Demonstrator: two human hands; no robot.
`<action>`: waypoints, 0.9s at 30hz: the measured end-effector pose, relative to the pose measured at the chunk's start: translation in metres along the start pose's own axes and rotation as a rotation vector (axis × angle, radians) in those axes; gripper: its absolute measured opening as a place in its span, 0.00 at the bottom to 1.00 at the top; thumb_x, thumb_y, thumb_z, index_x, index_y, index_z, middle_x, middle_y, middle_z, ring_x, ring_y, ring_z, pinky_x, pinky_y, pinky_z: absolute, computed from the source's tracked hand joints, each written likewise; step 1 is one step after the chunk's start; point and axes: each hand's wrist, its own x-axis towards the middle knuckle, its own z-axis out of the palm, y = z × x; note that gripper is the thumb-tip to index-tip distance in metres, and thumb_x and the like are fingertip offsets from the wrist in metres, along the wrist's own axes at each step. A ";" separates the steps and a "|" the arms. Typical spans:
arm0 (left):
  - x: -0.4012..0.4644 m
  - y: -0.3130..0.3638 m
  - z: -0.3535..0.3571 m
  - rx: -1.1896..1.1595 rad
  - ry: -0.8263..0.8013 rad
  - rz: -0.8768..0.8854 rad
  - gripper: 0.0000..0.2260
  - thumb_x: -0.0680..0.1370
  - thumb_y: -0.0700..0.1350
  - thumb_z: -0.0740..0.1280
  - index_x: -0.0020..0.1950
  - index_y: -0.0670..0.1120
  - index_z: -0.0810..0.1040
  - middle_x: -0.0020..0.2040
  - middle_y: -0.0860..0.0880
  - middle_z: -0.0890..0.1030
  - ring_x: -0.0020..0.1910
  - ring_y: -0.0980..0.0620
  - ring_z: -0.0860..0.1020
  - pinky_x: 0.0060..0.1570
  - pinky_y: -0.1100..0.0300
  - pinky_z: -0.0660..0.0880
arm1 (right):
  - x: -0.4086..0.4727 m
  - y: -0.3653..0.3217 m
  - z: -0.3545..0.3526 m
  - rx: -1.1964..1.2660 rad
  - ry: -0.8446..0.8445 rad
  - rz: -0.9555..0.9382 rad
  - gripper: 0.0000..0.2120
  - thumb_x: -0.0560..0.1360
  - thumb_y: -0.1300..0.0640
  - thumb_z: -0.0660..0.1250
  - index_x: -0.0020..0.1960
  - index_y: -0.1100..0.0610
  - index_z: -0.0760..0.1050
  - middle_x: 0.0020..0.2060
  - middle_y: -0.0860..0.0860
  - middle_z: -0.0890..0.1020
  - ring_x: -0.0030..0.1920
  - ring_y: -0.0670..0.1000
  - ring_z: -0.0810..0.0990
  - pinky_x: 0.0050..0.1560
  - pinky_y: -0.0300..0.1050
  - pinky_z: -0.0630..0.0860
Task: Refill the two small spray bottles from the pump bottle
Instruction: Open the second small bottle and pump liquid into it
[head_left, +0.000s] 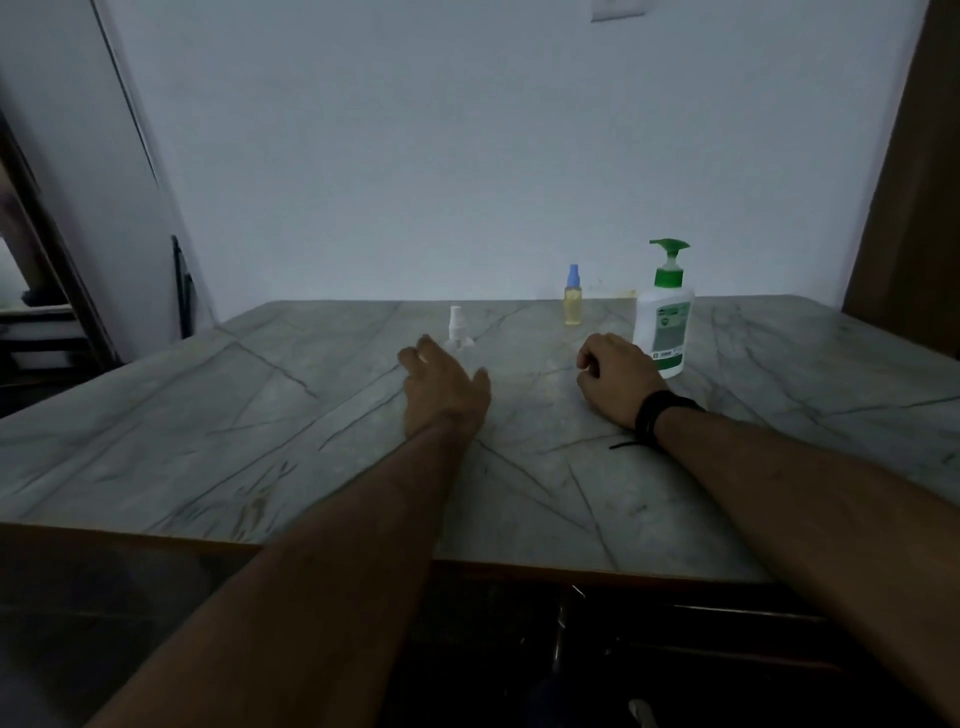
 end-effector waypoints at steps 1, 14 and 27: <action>0.008 -0.005 -0.004 -0.011 -0.026 -0.027 0.37 0.75 0.53 0.71 0.76 0.42 0.54 0.72 0.41 0.60 0.65 0.37 0.71 0.61 0.45 0.73 | 0.000 0.001 0.001 0.006 -0.007 -0.002 0.04 0.76 0.58 0.64 0.51 0.56 0.73 0.48 0.54 0.76 0.48 0.56 0.76 0.49 0.47 0.72; 0.053 0.034 0.061 -0.068 -0.340 0.211 0.26 0.75 0.56 0.70 0.69 0.50 0.68 0.57 0.48 0.81 0.50 0.52 0.79 0.42 0.64 0.71 | 0.031 0.001 0.020 0.240 -0.099 -0.036 0.41 0.71 0.47 0.75 0.77 0.53 0.59 0.64 0.51 0.76 0.62 0.51 0.76 0.66 0.51 0.73; 0.075 0.039 0.085 -0.198 -0.428 0.204 0.23 0.71 0.58 0.73 0.60 0.49 0.72 0.47 0.52 0.81 0.44 0.56 0.79 0.41 0.60 0.76 | 0.054 0.015 0.031 0.230 -0.032 -0.036 0.34 0.75 0.51 0.72 0.76 0.56 0.60 0.62 0.53 0.79 0.59 0.54 0.79 0.61 0.51 0.75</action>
